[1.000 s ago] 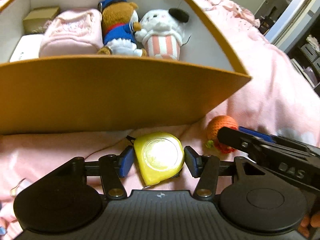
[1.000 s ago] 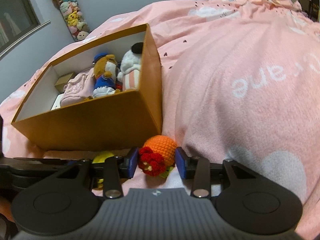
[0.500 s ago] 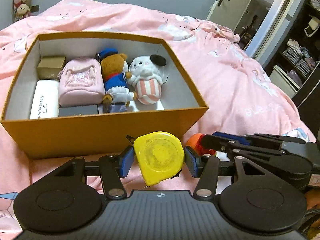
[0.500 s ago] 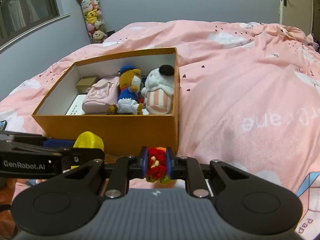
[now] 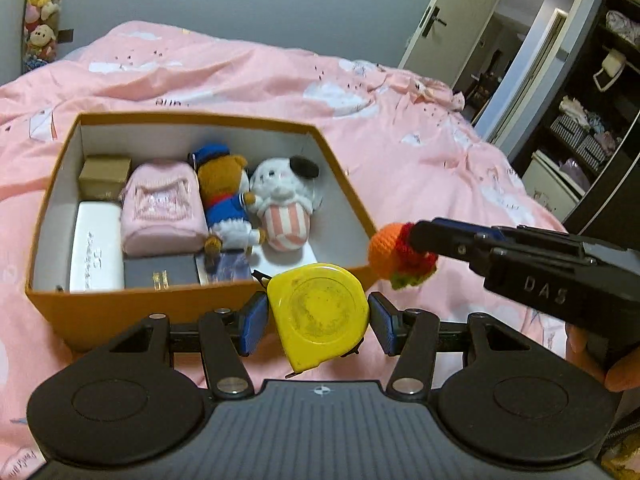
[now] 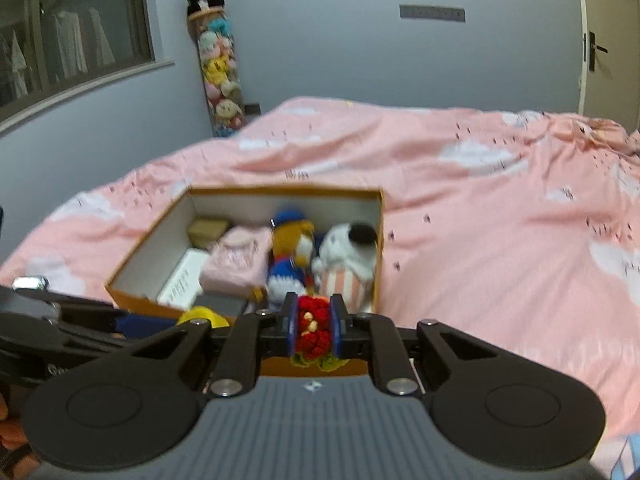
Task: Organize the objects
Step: 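Lift the tape measure with left while right lifts the crochet plush over the box, then lower both items into the box and open both grippers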
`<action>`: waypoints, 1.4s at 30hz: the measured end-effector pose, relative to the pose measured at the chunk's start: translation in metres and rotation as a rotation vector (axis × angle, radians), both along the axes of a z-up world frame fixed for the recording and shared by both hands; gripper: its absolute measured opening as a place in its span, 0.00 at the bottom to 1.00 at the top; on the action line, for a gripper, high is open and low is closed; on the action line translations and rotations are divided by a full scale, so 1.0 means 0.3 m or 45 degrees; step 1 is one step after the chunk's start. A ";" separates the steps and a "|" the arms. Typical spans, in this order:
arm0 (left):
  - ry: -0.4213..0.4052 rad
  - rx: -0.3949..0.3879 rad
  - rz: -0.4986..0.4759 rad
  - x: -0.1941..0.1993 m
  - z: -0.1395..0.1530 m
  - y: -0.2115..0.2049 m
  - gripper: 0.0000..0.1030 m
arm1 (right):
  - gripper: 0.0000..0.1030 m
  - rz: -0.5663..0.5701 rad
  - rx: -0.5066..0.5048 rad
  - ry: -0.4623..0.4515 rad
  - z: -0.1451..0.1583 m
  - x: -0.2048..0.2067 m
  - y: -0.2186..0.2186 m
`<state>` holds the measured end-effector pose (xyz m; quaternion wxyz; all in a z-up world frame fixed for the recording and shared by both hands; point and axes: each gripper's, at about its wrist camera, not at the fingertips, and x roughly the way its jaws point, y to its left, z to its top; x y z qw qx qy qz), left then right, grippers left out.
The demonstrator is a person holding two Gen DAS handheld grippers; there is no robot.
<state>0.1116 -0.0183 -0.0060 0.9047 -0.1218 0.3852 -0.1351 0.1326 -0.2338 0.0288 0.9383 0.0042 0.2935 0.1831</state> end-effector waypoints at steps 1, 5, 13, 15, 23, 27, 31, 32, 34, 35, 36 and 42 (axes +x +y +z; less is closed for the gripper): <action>-0.013 0.004 0.005 0.008 0.009 0.003 0.60 | 0.16 0.006 0.012 -0.009 0.011 0.010 0.002; -0.057 -0.007 0.026 0.064 0.029 0.018 0.60 | 0.16 0.026 0.015 -0.039 0.033 0.071 0.022; 0.045 -0.038 0.014 0.211 -0.061 0.058 0.60 | 0.16 0.118 -0.167 0.050 -0.039 0.223 0.086; 0.072 -0.025 0.000 0.236 -0.085 0.060 0.60 | 0.16 0.154 -0.225 0.085 -0.065 0.257 0.103; 0.150 -0.021 -0.015 0.317 -0.156 0.081 0.59 | 0.16 0.257 -0.421 0.225 -0.166 0.346 0.169; 0.181 -0.026 -0.019 0.342 -0.186 0.085 0.59 | 0.16 0.289 -0.495 0.300 -0.209 0.366 0.185; 0.211 -0.035 -0.019 0.361 -0.211 0.086 0.59 | 0.18 0.263 -0.502 0.353 -0.218 0.388 0.183; 0.218 -0.034 -0.021 0.364 -0.216 0.084 0.59 | 0.18 0.261 -0.502 0.360 -0.217 0.392 0.182; 0.233 -0.028 -0.022 0.372 -0.226 0.081 0.59 | 0.18 0.261 -0.509 0.364 -0.218 0.393 0.185; 0.241 -0.024 -0.021 0.375 -0.231 0.080 0.59 | 0.19 0.261 -0.513 0.363 -0.217 0.394 0.187; 0.249 -0.021 -0.019 0.378 -0.235 0.080 0.59 | 0.20 0.262 -0.517 0.359 -0.215 0.392 0.188; 0.271 -0.019 -0.018 0.392 -0.246 0.077 0.59 | 0.37 0.261 -0.574 0.263 -0.188 0.354 0.194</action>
